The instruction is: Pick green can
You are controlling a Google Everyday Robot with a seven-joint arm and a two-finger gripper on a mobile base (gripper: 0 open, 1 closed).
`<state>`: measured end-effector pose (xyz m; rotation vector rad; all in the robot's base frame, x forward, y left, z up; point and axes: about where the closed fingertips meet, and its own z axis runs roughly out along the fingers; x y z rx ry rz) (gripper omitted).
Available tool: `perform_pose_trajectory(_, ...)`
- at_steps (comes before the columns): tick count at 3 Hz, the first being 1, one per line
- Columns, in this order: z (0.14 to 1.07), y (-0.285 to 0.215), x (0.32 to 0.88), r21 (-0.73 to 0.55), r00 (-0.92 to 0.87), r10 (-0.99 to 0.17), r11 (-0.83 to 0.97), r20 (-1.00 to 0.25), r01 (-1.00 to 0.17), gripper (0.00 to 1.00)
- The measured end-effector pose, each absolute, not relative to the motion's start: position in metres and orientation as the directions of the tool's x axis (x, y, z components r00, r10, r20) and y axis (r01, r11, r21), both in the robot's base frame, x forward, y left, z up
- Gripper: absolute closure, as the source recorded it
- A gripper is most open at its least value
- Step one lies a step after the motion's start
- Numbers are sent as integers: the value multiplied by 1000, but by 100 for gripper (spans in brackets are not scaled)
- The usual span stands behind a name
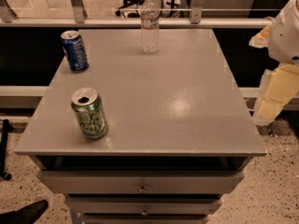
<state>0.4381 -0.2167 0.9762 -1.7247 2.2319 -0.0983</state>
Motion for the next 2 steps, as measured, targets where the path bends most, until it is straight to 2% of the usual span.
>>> perform_pose_trajectory(1,975,-215,439,-243,-223,-950,274,-218,-931,0)
perform_pose_trajectory(2,960,-197,452,-200,-237,-902,323,-360,-925,0)
